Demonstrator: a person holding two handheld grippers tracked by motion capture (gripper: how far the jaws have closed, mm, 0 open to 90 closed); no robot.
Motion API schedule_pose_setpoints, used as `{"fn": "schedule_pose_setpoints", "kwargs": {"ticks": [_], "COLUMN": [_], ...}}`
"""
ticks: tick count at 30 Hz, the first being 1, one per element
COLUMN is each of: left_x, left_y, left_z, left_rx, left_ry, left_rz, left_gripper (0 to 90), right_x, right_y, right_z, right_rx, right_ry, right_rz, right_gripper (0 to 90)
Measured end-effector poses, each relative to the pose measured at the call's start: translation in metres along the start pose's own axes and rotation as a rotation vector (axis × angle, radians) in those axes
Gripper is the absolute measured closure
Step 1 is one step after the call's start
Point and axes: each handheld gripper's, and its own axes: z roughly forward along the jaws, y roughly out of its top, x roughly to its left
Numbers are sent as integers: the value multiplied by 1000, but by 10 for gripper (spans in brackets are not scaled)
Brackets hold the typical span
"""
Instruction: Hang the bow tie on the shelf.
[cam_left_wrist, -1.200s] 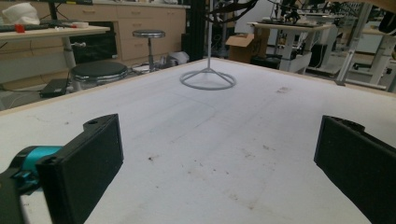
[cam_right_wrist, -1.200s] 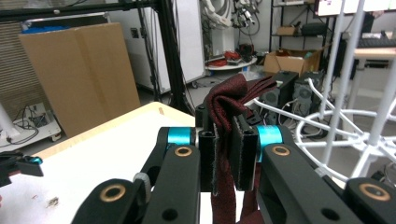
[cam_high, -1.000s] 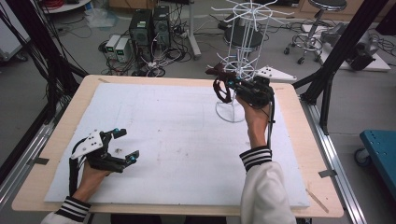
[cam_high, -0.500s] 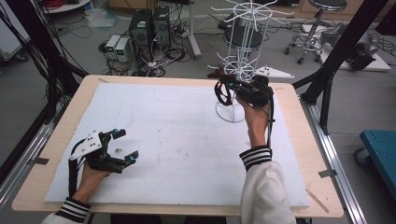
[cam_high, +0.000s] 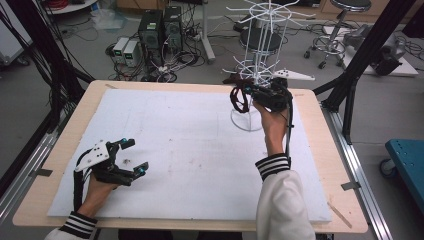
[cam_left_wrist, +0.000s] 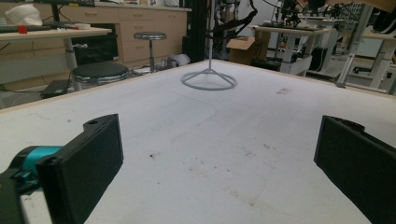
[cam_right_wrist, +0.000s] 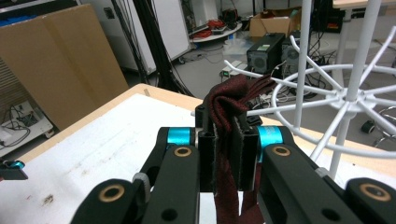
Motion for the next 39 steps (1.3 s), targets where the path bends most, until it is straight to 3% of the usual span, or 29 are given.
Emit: {"fn": "schedule_pose_setpoints", "kwargs": {"ticks": [3,6,17,21,26,29,31,39], "left_x": [0,0,-1,-1,1,1,2,3], "left_y": [0,0,-1,-4,-6,-6,-7,-8], "left_z": [0,0,-3,-5,-8,-8,-7,-9], "left_rx": [-1,2,-9,-17,-26,-22,-19,-34], "left_ry": [0,-1,10,22,42,49,50,70], "left_rz": [-4,2,3,10,5,13,7,11], "left_gripper": [17,17,17,17,17,17,17,17], "right_x": [1,2,8,9,11,12,14,24], "right_y": [1,1,3,3,3,1,-1,-10], "right_z": [0,0,-6,-8,-12,-16,-19,-38], "right_rx": [1,-4,-11,-27,-72,-94,-125,-159], "right_ry": [-14,-36,-94,-123,-163,-154,-167,-118], "right_rz": [-9,-13,-72,-92,-142,-169,-189,-241], "right_gripper": [810,723,558,410,119,95,7,7]}}
